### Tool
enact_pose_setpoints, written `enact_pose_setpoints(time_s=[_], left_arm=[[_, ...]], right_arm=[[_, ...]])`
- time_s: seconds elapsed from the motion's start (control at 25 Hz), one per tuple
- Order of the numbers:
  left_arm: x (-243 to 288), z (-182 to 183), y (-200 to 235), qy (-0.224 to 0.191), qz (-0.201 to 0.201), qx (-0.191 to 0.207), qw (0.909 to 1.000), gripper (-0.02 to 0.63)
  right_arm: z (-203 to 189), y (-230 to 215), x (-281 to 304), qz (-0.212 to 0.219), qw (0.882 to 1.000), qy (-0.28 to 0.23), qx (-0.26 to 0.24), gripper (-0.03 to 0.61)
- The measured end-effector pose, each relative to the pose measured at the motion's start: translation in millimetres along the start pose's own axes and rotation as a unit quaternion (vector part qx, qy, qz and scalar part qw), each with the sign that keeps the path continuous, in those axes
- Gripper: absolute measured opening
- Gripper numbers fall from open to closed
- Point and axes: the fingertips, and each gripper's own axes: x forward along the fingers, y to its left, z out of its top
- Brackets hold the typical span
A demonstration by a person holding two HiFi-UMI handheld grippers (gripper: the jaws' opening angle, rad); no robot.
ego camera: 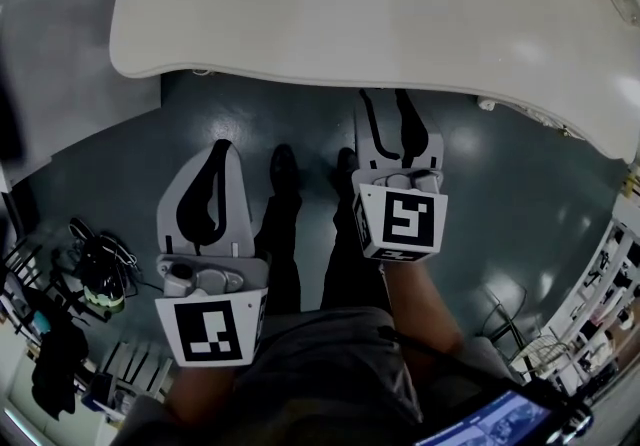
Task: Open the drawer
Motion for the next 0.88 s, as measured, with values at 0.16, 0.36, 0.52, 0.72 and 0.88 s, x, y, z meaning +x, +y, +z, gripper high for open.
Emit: enact_pose_setpoints(time_s=[0.16, 0.36, 0.52, 0.72, 0.88], left_arm=[[-0.6, -1.4, 6.4, 0.004, 0.006, -0.002, 1.0000, 0.015], [0.9, -2.7, 9.2, 0.008, 0.010, -0.003, 0.9999, 0.015], [1.3, -7.3, 15.2, 0.013, 0.012, -0.005, 0.9998, 0.015], [2.8, -5.3, 14.2, 0.012, 0.010, -0.003, 0.9999, 0.015], [11.4, -6.6, 9.8, 0.013, 0.008, -0.002, 0.9999, 0.015]], right_arm=[[-0.7, 2.4, 8.4, 0.004, 1.000, 0.004, -0.001, 0.169], [1.1, 0.1, 16.5, 0.003, 1.000, 0.004, -0.003, 0.169], [0.6, 1.6, 21.4, -0.002, 1.000, 0.006, -0.001, 0.169], [0.7, -2.0, 22.6, -0.011, 1.000, 0.008, 0.001, 0.152], [-2.1, -9.8, 28.2, -0.012, 1.000, 0.007, 0.006, 0.149]])
